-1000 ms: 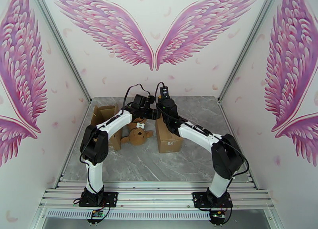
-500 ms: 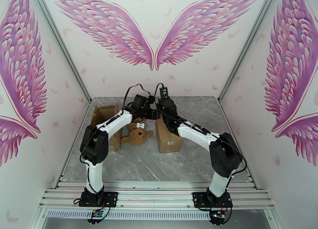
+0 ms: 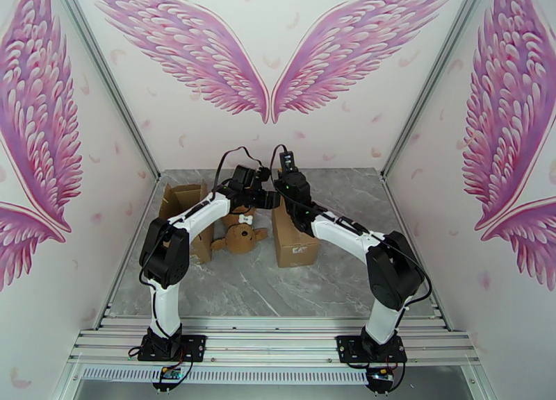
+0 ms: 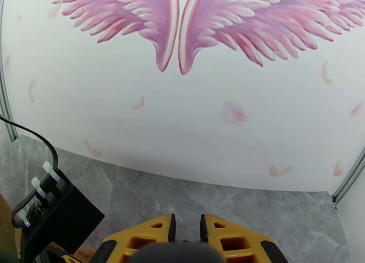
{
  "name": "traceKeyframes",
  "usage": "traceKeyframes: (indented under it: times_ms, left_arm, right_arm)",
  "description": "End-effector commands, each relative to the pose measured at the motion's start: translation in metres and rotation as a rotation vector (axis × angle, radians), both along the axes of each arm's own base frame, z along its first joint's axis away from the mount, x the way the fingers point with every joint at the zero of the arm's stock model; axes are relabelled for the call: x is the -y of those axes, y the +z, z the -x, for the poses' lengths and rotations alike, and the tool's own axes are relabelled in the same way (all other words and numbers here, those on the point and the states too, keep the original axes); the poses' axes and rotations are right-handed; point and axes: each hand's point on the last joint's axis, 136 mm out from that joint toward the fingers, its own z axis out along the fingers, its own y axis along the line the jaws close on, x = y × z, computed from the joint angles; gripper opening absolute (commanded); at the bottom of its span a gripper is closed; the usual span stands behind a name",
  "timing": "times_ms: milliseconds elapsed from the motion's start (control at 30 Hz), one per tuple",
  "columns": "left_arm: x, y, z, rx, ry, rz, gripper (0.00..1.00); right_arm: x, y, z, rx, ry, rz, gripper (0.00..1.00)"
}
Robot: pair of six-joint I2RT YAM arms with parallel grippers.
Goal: Unpack the express box
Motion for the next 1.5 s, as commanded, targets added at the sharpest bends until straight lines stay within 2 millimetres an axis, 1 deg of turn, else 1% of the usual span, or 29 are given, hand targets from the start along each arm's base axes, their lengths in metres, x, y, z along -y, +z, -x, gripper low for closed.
traceKeyframes:
  times_ms: [0,233,467,667,767,967,1200,1333,1467]
  left_arm:
    - [-0.017,-0.075,0.044,-0.238,-0.018,-0.156,0.63]
    - [-0.017,-0.078,0.044,-0.247,-0.018,-0.157,0.63]
    - [-0.017,-0.079,0.045,-0.251,-0.016,-0.160,0.63]
    - [-0.020,-0.082,0.044,-0.262,-0.006,-0.160,0.62]
    - [-0.022,-0.084,0.043,-0.271,0.011,-0.158,0.62]
    - [-0.029,-0.093,0.040,-0.301,0.056,-0.171,0.59]
    - [-0.032,-0.095,0.038,-0.307,0.077,-0.176,0.58]
    - [-0.029,-0.091,0.039,-0.313,0.084,-0.157,0.57]
    - [-0.024,-0.079,0.049,-0.299,0.069,-0.130,0.57]
  right_arm:
    - [-0.001,-0.004,-0.003,-0.010,0.010,-0.032,0.00]
    - [-0.003,-0.002,0.000,-0.007,0.032,-0.058,0.00]
    - [0.000,-0.016,-0.001,-0.042,0.005,-0.036,0.00]
    - [0.004,-0.018,0.003,-0.050,0.004,-0.044,0.00]
    - [0.004,-0.017,0.009,-0.059,0.009,-0.060,0.00]
    - [0.005,-0.018,0.023,-0.073,0.009,-0.076,0.00]
    - [0.006,-0.021,0.034,-0.086,0.003,-0.076,0.00]
    - [0.005,-0.026,0.036,-0.105,0.004,-0.093,0.00]
    - [0.002,-0.027,0.036,-0.109,0.016,-0.107,0.00]
